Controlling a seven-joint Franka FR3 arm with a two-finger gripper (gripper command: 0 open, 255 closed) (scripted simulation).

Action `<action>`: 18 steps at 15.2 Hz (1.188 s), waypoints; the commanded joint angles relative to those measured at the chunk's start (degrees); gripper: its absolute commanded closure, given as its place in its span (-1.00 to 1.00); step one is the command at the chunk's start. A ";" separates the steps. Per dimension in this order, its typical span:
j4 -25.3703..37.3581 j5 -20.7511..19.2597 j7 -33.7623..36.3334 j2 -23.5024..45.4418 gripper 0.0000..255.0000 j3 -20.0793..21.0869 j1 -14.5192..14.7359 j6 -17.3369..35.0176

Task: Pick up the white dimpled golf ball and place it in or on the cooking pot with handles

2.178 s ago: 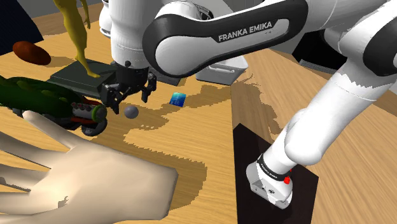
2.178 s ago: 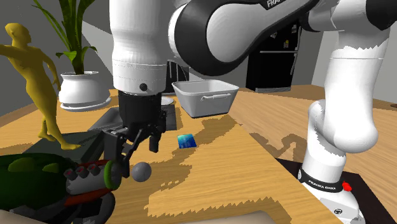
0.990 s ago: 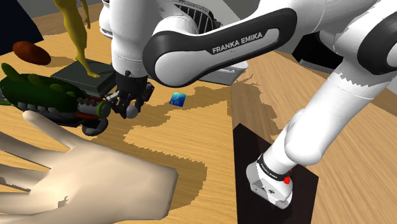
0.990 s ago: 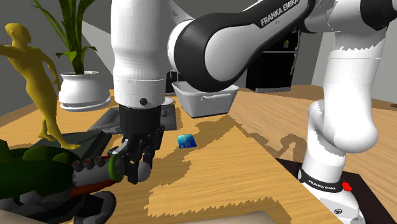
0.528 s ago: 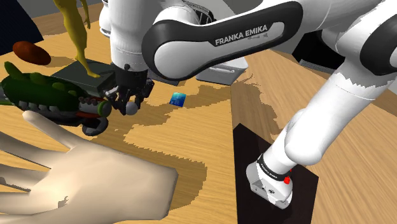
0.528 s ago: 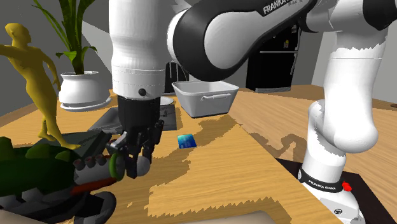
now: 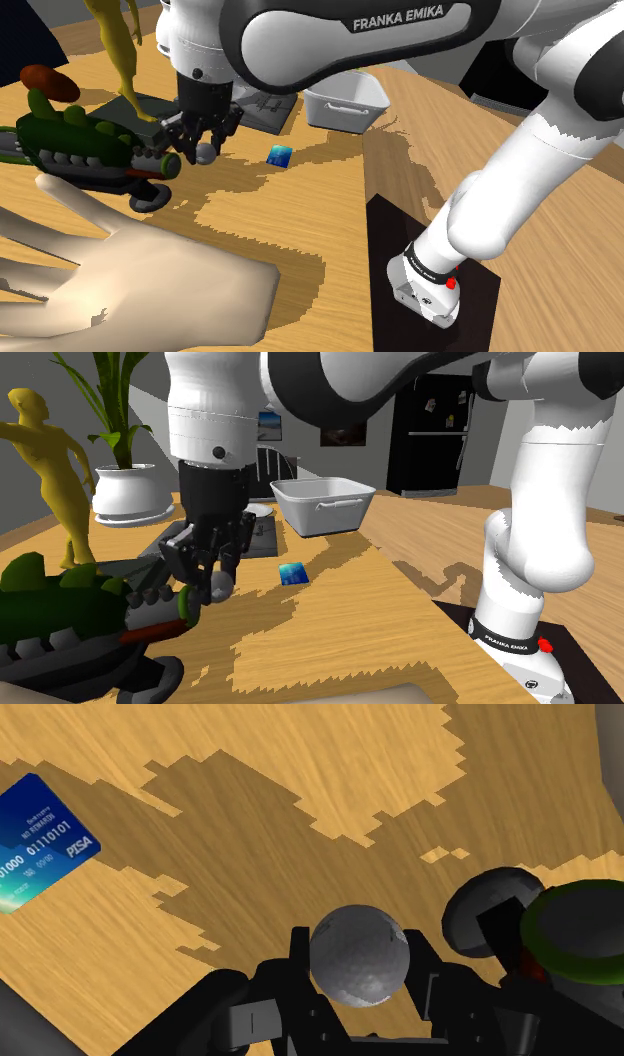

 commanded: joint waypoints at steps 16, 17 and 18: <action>13.26 0.18 -0.73 0.20 1.00 0.13 0.12 -13.09; 14.19 0.09 -0.72 0.35 1.00 0.16 0.15 -13.90; 15.14 0.00 -0.69 0.52 1.00 0.20 0.19 -14.71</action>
